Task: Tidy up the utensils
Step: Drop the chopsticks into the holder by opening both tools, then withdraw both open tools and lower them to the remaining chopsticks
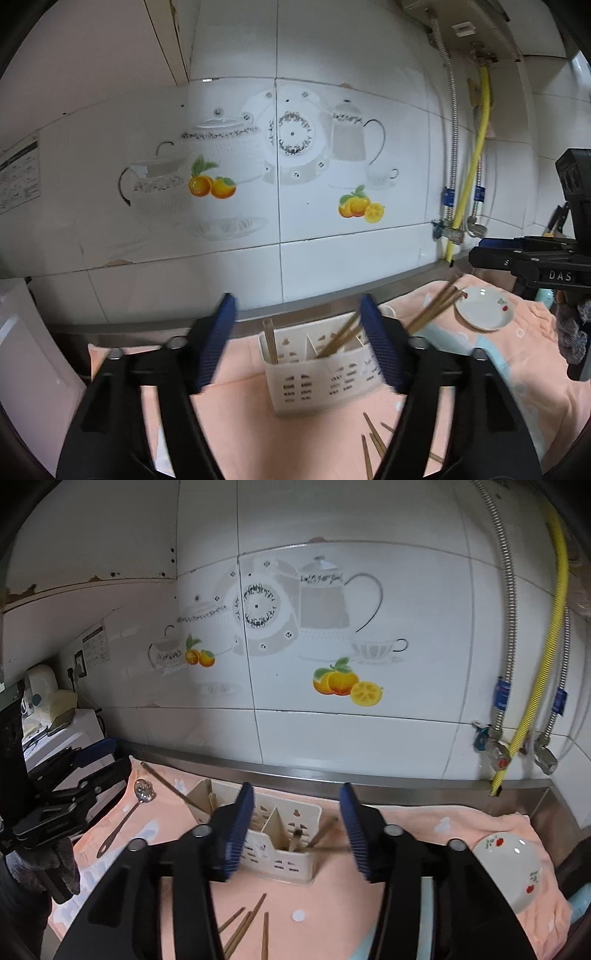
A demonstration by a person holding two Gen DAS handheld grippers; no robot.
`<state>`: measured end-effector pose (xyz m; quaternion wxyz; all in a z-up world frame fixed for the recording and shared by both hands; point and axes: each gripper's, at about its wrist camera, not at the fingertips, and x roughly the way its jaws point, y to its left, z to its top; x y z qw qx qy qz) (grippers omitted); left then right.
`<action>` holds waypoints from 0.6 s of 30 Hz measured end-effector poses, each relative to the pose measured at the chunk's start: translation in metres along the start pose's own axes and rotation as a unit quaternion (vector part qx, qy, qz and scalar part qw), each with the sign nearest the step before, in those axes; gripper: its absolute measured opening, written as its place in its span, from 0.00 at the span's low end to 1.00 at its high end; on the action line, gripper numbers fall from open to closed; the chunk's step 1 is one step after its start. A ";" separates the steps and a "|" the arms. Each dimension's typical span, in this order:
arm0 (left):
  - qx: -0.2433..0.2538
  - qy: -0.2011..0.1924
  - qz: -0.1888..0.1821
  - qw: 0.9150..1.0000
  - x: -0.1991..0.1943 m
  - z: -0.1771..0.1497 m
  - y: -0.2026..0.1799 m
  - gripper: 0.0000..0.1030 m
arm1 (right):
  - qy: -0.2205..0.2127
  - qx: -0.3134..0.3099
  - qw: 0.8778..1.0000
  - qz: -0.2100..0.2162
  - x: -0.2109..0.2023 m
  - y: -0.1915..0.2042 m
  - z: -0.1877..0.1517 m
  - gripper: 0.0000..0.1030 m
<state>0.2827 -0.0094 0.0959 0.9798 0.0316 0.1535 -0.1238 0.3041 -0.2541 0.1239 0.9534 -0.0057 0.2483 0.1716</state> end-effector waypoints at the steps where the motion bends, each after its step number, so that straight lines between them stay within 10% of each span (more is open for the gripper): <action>1: 0.001 -0.002 -0.002 1.000 -0.007 -0.004 -0.002 0.73 | -0.002 0.005 1.000 0.003 -0.007 -0.001 -0.006 0.61; 7: -0.007 0.000 -0.010 1.000 -0.035 -0.033 -0.011 0.88 | -0.008 0.000 1.000 0.003 -0.032 0.008 -0.041 0.84; 18: -0.049 0.048 -0.041 0.997 -0.059 -0.095 -0.021 0.95 | 0.018 -0.052 0.998 -0.022 -0.043 0.040 -0.111 0.91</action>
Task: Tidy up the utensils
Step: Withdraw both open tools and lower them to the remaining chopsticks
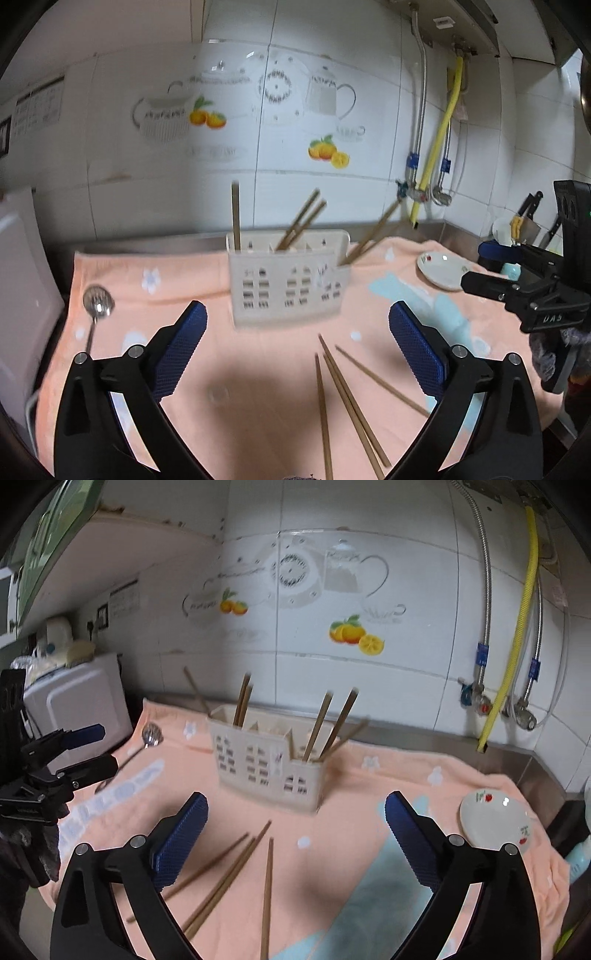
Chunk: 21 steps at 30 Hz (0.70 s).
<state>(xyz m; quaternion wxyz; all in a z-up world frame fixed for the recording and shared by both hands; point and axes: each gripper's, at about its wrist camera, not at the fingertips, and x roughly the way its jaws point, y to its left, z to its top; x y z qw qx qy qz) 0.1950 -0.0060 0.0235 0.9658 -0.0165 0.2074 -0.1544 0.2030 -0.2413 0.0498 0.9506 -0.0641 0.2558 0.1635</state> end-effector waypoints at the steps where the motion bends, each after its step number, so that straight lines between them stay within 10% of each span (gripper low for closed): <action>1: -0.004 0.005 0.002 1.000 -0.001 -0.006 0.000 0.95 | 0.003 -0.001 1.000 0.000 0.001 0.002 -0.005 0.91; 21: 0.011 0.062 0.033 0.997 -0.017 -0.075 -0.004 0.95 | 0.037 0.034 0.999 0.010 -0.007 0.026 -0.083 0.91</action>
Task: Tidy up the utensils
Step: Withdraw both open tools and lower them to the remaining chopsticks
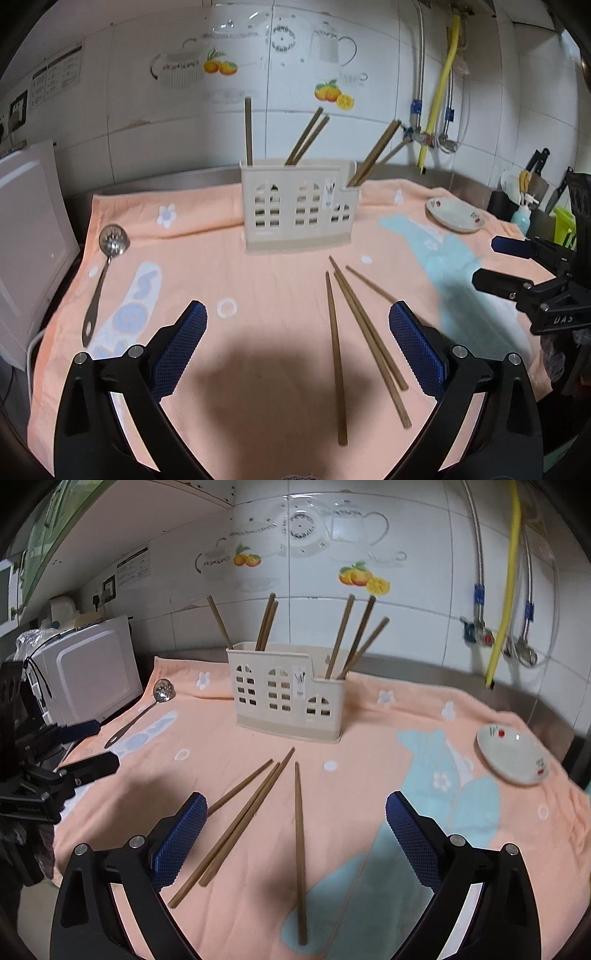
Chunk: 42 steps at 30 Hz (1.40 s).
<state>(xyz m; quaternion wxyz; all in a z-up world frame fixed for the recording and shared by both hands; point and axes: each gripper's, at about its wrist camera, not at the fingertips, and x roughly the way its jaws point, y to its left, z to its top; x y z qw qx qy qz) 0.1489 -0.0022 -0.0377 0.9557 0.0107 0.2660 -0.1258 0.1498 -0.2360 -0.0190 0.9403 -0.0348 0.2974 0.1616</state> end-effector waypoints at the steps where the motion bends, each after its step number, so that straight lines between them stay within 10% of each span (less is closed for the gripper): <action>1: -0.001 0.003 0.000 1.000 0.000 -0.003 0.000 0.95 | 0.002 0.003 1.000 0.000 0.000 0.000 -0.003 0.91; 29: -0.025 0.063 -0.016 0.998 0.019 -0.048 -0.005 0.95 | 0.066 0.036 0.997 -0.002 0.022 -0.011 -0.051 0.91; 42: -0.024 0.078 -0.031 0.996 0.026 -0.058 -0.017 0.95 | 0.095 0.054 0.994 0.013 0.036 -0.015 -0.065 0.68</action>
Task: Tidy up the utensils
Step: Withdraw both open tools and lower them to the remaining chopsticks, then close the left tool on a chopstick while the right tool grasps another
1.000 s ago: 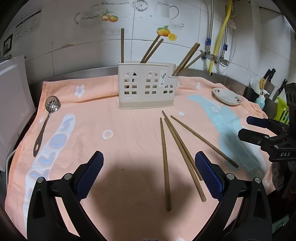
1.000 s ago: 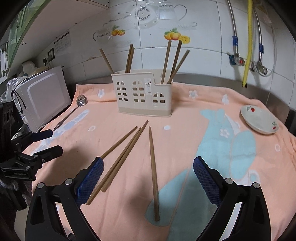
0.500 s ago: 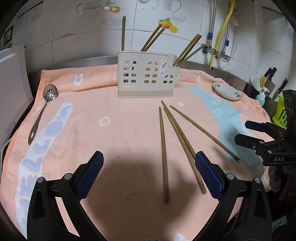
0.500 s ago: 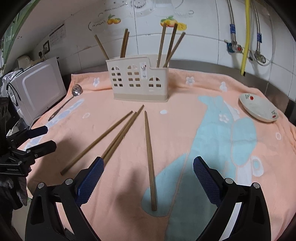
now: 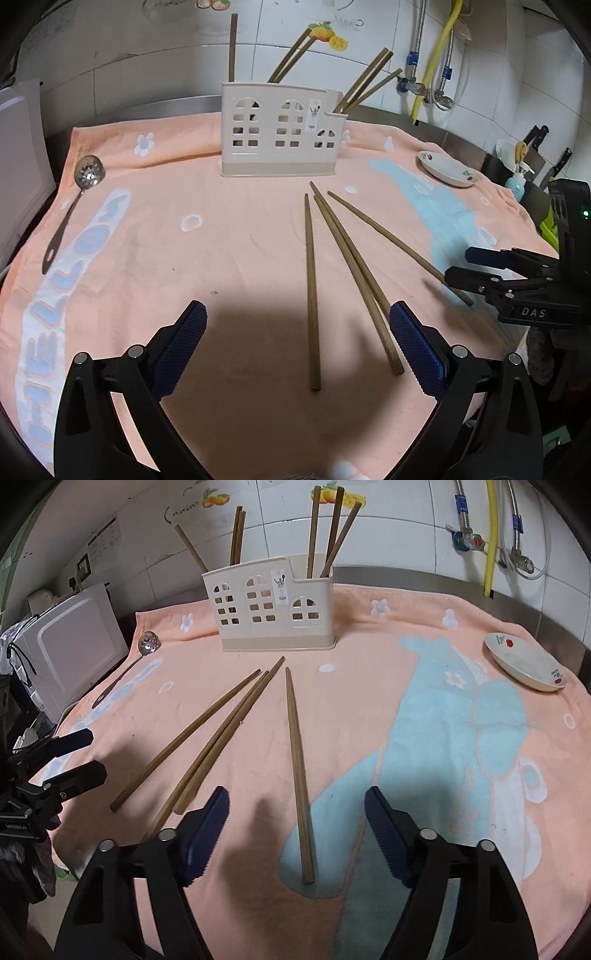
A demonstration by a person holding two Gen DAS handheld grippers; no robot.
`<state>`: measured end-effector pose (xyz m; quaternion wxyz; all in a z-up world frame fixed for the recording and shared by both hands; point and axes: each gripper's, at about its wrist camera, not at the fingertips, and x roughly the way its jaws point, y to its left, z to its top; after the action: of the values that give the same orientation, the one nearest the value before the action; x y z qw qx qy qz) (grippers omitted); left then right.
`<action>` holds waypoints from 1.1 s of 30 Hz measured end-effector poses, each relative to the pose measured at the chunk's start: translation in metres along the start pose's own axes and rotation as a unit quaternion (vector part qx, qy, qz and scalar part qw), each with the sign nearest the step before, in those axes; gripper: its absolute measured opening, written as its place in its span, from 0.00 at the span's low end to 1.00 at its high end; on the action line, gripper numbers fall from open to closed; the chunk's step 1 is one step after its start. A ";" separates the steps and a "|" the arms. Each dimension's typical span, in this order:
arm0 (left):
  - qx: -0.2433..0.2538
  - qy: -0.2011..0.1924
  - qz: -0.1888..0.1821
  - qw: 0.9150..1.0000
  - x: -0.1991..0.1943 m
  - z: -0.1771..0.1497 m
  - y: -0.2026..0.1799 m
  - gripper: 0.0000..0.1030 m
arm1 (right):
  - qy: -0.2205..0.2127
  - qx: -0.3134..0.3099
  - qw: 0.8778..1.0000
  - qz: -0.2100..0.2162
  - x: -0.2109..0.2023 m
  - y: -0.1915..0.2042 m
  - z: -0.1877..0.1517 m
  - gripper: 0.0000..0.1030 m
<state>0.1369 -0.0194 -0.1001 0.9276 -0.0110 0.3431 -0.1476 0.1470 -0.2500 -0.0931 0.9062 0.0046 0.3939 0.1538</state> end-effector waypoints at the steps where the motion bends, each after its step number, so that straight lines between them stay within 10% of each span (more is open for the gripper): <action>1: -0.001 0.001 -0.001 1.000 0.001 -0.001 -0.001 0.95 | 0.002 0.002 1.000 0.002 0.001 0.000 -0.001 0.64; 10: -0.013 0.008 -0.013 1.000 0.006 -0.001 -0.001 0.91 | 0.015 0.008 1.000 0.013 0.012 -0.002 -0.001 0.42; 27: -0.014 0.039 -0.050 0.998 0.030 -0.004 -0.006 0.31 | 0.029 -0.010 1.000 0.003 0.023 -0.002 -0.002 0.22; 33: -0.017 0.054 -0.042 0.998 0.041 -0.004 -0.002 0.25 | 0.030 -0.015 0.999 -0.005 0.023 -0.001 -0.003 0.13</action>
<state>0.1630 -0.0328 -0.1286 0.9005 -0.0334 0.3940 -0.1809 0.1603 -0.2449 -0.1117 0.8948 -0.0159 0.4184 0.1550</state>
